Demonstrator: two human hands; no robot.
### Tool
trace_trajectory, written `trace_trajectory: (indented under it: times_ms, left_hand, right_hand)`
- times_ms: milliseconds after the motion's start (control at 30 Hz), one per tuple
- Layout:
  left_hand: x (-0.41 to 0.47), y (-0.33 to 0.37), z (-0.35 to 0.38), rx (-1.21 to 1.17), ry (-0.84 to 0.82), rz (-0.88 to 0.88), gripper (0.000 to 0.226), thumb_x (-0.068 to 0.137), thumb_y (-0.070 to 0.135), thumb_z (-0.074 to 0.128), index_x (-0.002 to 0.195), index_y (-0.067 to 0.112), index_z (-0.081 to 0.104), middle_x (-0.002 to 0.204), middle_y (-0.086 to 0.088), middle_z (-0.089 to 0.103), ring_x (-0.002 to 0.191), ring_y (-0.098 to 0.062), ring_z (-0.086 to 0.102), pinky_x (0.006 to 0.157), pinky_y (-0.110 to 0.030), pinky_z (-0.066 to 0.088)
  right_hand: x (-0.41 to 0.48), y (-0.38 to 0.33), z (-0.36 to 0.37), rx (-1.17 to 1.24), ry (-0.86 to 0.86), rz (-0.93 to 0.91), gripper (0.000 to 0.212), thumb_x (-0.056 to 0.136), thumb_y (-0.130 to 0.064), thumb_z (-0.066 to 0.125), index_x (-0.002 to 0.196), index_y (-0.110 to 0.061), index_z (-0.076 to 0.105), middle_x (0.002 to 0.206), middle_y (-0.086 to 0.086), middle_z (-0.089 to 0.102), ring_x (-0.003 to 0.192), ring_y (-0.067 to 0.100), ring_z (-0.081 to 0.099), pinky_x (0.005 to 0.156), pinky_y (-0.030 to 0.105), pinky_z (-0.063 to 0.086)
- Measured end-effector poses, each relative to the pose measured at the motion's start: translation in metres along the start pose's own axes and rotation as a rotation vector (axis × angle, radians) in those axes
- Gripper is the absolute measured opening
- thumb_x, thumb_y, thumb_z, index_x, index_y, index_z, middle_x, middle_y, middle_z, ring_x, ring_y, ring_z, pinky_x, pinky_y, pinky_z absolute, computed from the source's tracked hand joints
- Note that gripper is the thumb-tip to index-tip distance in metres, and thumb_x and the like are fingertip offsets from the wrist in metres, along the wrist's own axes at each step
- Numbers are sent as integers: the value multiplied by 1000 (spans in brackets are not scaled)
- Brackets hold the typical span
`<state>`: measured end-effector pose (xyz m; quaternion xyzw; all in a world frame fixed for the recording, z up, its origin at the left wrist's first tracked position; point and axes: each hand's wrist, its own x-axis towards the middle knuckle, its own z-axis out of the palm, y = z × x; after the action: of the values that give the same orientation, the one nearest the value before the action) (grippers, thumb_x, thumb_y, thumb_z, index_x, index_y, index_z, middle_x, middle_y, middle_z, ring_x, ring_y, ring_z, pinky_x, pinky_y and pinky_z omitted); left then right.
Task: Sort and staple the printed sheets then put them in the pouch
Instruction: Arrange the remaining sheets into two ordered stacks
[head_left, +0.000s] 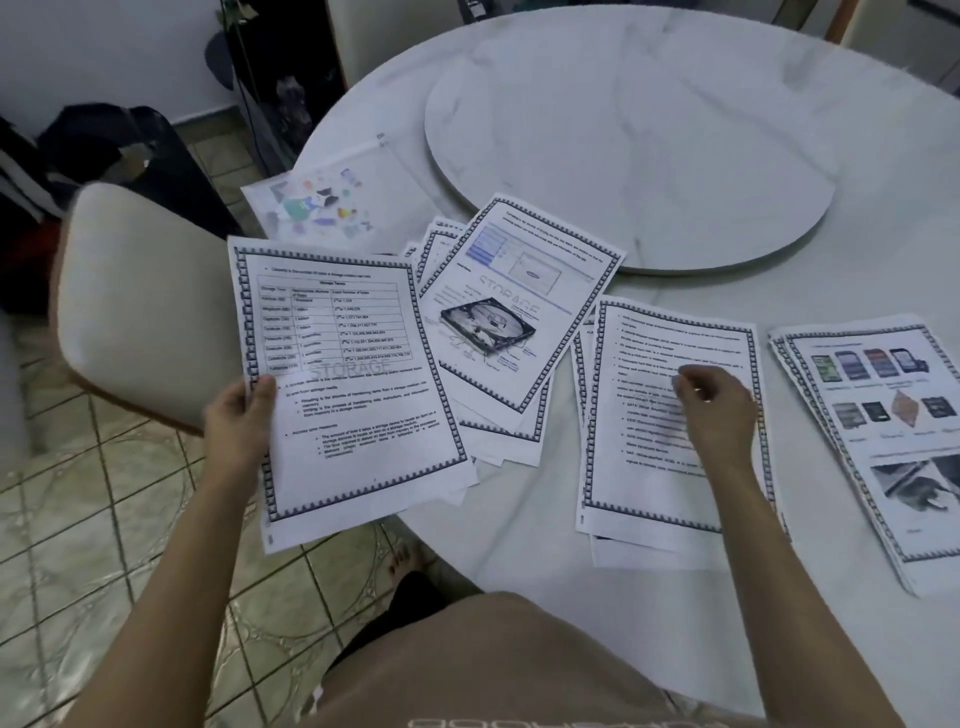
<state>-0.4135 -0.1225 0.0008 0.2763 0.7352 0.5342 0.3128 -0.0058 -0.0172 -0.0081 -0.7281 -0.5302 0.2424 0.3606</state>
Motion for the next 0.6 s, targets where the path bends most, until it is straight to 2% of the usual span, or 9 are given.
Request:
trace_trajectory:
  times_ms: [33,133,233,267,333,433,533,600]
  left_hand:
    - [-2,-3,-5,5,11,-1,19,95,19,49,109,10,57,88,-5,63,67,-5,62,66,-24,53]
    - [-5,-11,-20,18,20,-16,18,95,18,49,109,11,58,69,13,68,56,6,62,56,-12,52]
    - [-9,-14,-29,30,11,-22,19,95,20,49,106,9,59,68,14,70,64,-2,63,58,-14,53]
    - [-10,-13,-31,25,8,-20,21,95,20,49,107,7,59,73,11,70,70,-8,63,61,-17,54]
    - [-9,-10,-33,20,3,-24,27,95,21,49,111,2,59,93,-7,68,83,-24,62,74,-32,55]
    - [-2,-10,-38,30,-12,-15,27,94,24,50,108,4,60,104,-19,65,93,-30,62,85,-46,51]
    - [9,-6,-41,67,-36,4,23,94,26,50,103,8,61,94,-10,67,83,-26,64,78,-37,54]
    - [16,-3,-41,89,-51,31,22,94,24,49,103,8,61,91,-7,65,76,-17,62,65,-25,55]
  right_hand:
    - [2,-9,8,9,-25,-11,20,86,-9,61,103,-1,65,101,20,66,81,17,54,61,-1,34]
    - [8,-31,31,51,-93,-17,21,86,-11,61,105,-1,65,101,18,67,83,15,55,68,6,36]
    - [13,-46,50,49,-146,-11,23,87,-13,61,106,-1,63,101,15,66,85,20,58,66,6,38]
    - [15,-50,56,39,-152,-12,22,87,-13,61,105,-1,64,101,16,66,87,22,59,64,6,37]
    - [20,-55,65,24,-154,6,22,87,-13,61,104,0,64,104,18,67,89,21,58,63,5,37]
    - [23,-58,76,-1,-156,77,27,86,-15,62,107,2,63,107,18,66,100,26,60,80,17,41]
    - [25,-58,85,-33,-157,106,29,85,-15,63,106,4,63,108,20,66,103,31,60,93,30,43]
    - [25,-59,91,-48,-147,129,30,85,-15,63,108,5,62,108,21,66,102,32,61,90,27,42]
